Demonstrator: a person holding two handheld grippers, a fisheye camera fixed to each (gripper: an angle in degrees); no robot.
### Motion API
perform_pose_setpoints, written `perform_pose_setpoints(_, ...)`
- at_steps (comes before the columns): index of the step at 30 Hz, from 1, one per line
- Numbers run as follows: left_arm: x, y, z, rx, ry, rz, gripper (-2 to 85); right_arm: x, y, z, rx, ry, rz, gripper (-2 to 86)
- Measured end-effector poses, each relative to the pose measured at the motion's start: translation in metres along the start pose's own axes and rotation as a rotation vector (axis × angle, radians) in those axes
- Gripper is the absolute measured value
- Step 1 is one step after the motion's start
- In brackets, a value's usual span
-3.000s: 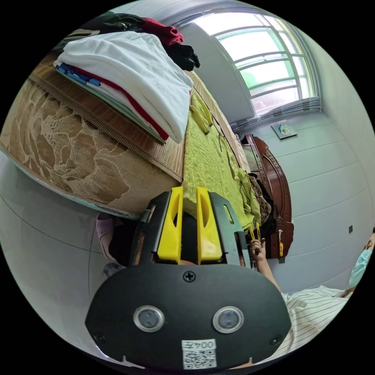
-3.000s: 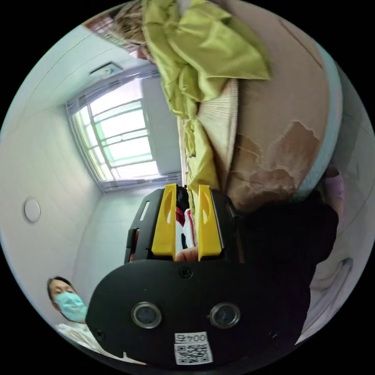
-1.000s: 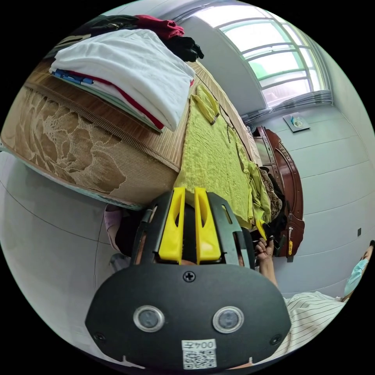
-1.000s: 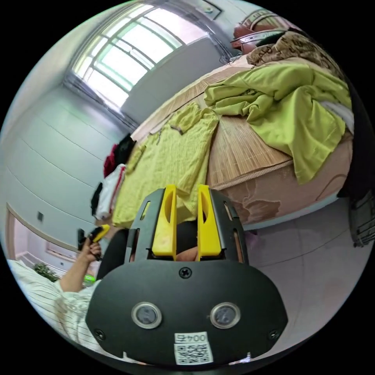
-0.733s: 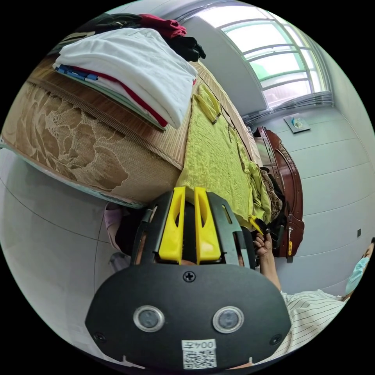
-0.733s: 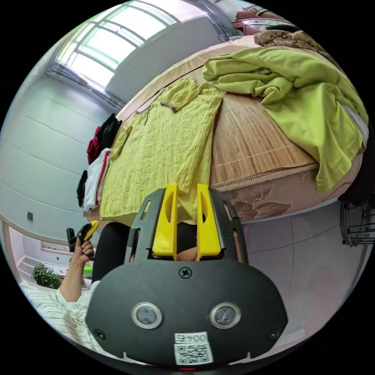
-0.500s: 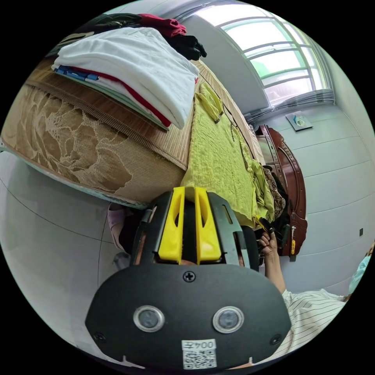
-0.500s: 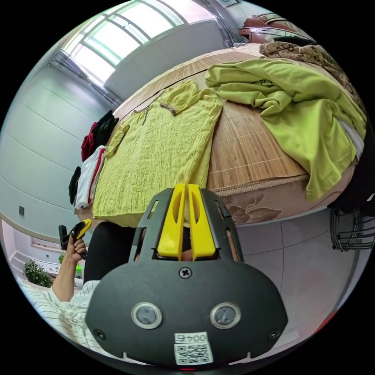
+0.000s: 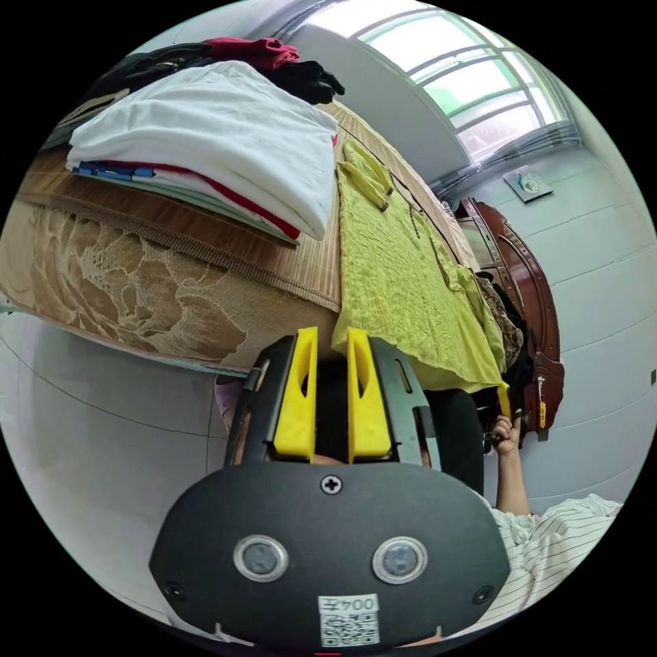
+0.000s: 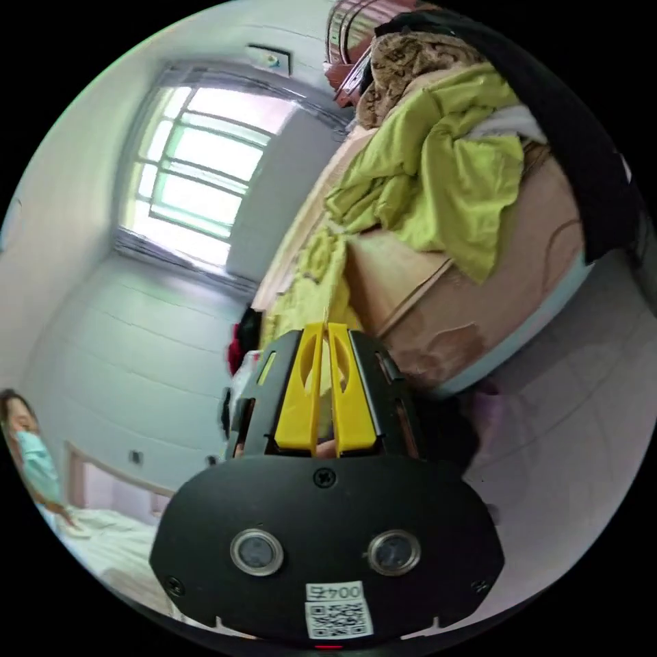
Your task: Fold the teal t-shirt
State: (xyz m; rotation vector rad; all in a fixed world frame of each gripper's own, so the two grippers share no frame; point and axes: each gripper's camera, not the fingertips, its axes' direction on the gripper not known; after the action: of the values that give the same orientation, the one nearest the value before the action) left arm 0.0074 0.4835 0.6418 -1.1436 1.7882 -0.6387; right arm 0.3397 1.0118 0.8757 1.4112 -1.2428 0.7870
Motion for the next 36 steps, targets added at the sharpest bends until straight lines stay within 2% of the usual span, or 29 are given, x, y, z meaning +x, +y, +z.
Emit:
perform_pose_setpoints(4,-0.011,-0.011,0.007,-0.009,0.059,-0.016,7.7,0.022,0.04,0.004,-0.013,-0.497,0.119,4.6)
perform_pose_setpoints(7,-0.017,-0.015,0.014,-0.028,0.089,-0.018,7.8,0.044,0.058,0.014,0.012,-0.58,0.205,8.8)
perform_pose_setpoints(11,-0.021,-0.015,0.018,-0.031,0.139,-0.017,8.1,0.054,0.049,-0.005,0.116,-0.46,0.238,9.1)
perform_pose_setpoints(12,-0.022,-0.015,0.018,-0.031,0.146,-0.015,8.1,0.043,0.04,-0.009,0.098,-0.359,0.204,8.9)
perform_pose_setpoints(17,-0.027,-0.014,0.027,-0.042,0.181,-0.03,8.3,-0.027,0.011,0.023,-0.106,0.05,-0.031,8.7)
perform_pose_setpoints(22,-0.023,-0.022,0.033,-0.064,0.18,-0.018,8.5,-0.118,0.016,0.114,-0.33,0.407,-0.355,9.7)
perform_pose_setpoints(25,-0.022,-0.028,0.034,-0.072,0.181,-0.014,8.6,-0.125,0.013,0.155,-0.421,0.488,-0.324,10.9)
perform_pose_setpoints(28,-0.02,-0.031,0.034,-0.077,0.189,-0.001,8.7,-0.124,0.008,0.173,-0.428,0.474,-0.252,10.5)
perform_pose_setpoints(31,-0.018,-0.036,0.037,-0.103,0.199,0.003,7.7,-0.122,0.003,0.186,-0.463,0.466,-0.211,4.4)
perform_pose_setpoints(36,-0.007,-0.042,0.032,-0.106,0.169,0.036,3.0,-0.124,-0.023,0.14,-0.356,0.381,-0.178,1.4)
